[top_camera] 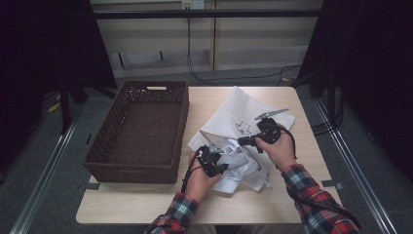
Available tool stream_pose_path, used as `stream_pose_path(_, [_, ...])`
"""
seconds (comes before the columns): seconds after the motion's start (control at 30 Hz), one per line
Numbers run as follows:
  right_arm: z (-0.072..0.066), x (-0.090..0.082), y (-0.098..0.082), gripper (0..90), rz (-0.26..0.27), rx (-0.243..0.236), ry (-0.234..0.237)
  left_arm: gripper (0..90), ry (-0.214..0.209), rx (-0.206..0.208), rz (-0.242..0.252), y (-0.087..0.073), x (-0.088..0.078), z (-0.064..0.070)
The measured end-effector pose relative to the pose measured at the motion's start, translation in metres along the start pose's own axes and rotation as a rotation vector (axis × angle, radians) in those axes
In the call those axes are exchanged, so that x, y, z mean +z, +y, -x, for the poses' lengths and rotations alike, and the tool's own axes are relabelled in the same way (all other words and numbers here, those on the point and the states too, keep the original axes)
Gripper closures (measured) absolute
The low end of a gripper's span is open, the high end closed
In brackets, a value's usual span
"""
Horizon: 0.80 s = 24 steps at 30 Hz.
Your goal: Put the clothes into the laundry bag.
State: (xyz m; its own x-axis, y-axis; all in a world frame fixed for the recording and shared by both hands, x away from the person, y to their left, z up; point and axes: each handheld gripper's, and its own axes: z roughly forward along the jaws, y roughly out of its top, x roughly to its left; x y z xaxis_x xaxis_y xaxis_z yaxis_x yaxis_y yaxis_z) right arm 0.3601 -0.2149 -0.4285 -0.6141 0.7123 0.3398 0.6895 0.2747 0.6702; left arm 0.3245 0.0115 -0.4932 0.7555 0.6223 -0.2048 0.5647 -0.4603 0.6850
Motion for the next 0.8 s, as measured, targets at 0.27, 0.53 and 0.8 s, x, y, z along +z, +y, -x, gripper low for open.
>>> stream_pose_path(0.27, [-0.001, -0.003, 0.000, 90.0, 0.001, 0.001, 0.029, 82.2, -0.065, -0.088, 0.122, 0.017, -0.022, -0.005])
stream_pose_path(0.53, [-0.005, -0.006, 0.002, 90.0, -0.009, -0.008, 0.051, 82.3, -0.059, -0.106, 0.176, 0.023, -0.016, -0.008])
stream_pose_path(0.8, [-0.012, -0.007, 0.007, 90.0, 0.000, -0.015, 0.088, 82.4, -0.013, -0.124, 0.233, 0.031, -0.009, -0.018])
